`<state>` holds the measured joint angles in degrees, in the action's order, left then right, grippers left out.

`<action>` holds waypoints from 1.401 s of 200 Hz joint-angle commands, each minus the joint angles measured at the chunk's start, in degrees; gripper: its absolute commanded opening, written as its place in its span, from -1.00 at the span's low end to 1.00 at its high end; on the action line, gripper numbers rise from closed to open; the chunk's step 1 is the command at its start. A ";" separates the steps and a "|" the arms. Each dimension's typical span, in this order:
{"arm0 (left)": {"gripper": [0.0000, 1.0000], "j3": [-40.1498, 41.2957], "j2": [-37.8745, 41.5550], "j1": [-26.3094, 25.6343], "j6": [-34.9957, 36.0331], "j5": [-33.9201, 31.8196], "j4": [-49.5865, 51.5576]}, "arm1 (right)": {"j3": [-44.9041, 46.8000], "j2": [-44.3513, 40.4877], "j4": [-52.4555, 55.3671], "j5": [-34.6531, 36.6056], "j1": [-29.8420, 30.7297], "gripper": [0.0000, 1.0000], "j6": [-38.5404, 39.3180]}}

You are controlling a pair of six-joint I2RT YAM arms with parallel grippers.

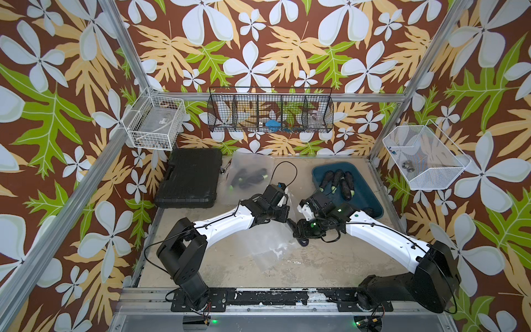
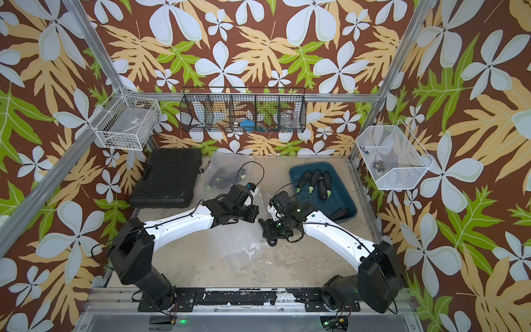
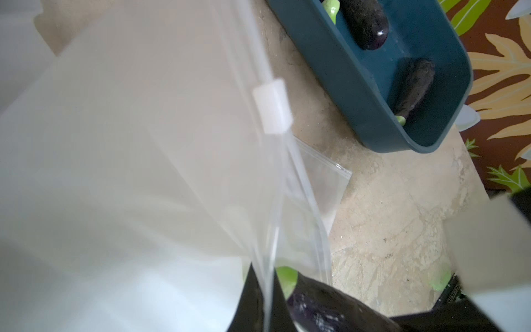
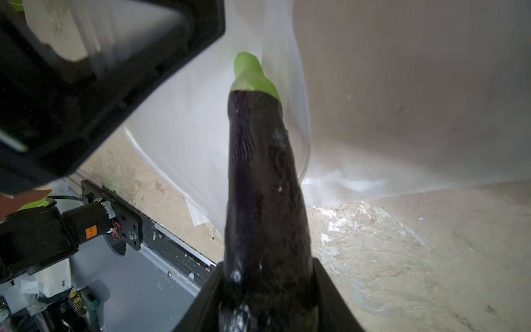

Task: Place the eggplant in a zip-top bag and seal the zipper
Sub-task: Place the eggplant in the zipper food storage bag.

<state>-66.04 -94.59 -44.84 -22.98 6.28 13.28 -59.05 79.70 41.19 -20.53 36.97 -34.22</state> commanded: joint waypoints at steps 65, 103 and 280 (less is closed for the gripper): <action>-1.00 1.04 3.58 -0.30 -0.84 10.60 0.69 | -6.56 5.72 0.24 2.76 -0.32 -0.29 2.91; -1.00 2.12 3.41 0.09 -3.26 9.38 -1.17 | -9.81 5.07 1.08 3.75 -1.53 0.04 4.65; -1.00 1.18 -0.86 2.78 -6.55 8.28 -4.99 | 1.18 -7.96 -1.29 -7.12 -1.72 0.02 5.65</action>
<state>-64.36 -95.22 -42.15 -29.67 15.38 9.21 -58.98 71.02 42.00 -24.47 34.28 -27.29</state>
